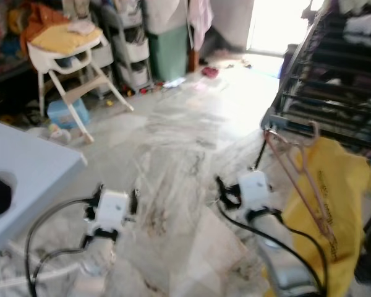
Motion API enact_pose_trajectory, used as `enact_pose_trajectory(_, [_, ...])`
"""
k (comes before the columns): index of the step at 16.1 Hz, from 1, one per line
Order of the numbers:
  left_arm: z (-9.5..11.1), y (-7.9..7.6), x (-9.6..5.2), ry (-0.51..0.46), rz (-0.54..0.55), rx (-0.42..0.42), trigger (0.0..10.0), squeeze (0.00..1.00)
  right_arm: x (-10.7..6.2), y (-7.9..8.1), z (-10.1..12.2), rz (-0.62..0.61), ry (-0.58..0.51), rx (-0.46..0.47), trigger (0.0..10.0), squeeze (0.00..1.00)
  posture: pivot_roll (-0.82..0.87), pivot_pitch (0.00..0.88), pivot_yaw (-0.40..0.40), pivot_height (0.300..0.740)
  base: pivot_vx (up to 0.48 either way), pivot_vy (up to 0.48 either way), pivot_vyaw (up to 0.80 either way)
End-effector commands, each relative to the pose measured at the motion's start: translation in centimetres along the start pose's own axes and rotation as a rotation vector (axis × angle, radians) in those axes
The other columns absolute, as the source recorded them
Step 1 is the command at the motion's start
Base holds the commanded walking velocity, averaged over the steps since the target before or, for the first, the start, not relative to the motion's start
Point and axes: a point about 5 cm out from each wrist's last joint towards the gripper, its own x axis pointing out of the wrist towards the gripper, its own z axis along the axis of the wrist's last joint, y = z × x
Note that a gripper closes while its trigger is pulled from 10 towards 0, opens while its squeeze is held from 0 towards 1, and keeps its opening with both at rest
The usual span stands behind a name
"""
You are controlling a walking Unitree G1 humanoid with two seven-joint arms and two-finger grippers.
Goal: Hang hanger
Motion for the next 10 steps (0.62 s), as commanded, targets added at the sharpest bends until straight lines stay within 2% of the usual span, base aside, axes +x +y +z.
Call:
enact_pose_trajectory(1, [-0.6,-0.1,-0.3,0.027,0.004,0.000,10.0,0.00,0.2,0.1,0.2,0.014,-0.027,-0.056,10.0,0.00,-0.07,0.000,0.062,0.740,-0.319,0.000,0.00])
enact_pose_trajectory(2, [-0.6,-0.1,-0.3,0.026,0.004,0.001,10.0,0.00,0.2,0.3,0.2,0.029,-0.032,-0.047,10.0,0.00,-0.07,0.000,0.063,0.740,-0.319,0.000,0.00])
enact_pose_trajectory(3, [-0.5,-0.1,-0.2,0.025,0.001,0.001,10.0,0.00,0.2,0.5,0.1,0.035,-0.021,0.003,10.0,0.00,-0.07,0.000,0.063,0.740,-0.319,0.000,0.00])
enact_pose_trajectory(6, [-0.5,-0.3,-0.1,0.024,-0.006,0.001,10.0,0.00,0.2,0.9,0.3,0.080,-0.041,-0.010,10.0,0.00,-0.08,0.000,0.068,0.740,-0.309,0.000,0.00])
enact_pose_trajectory(10, [-0.5,-0.2,0.1,0.023,-0.008,0.005,10.0,0.00,0.1,1.1,0.3,0.103,-0.035,0.023,10.0,0.00,-0.08,0.000,0.073,0.740,-0.310,0.000,0.00])
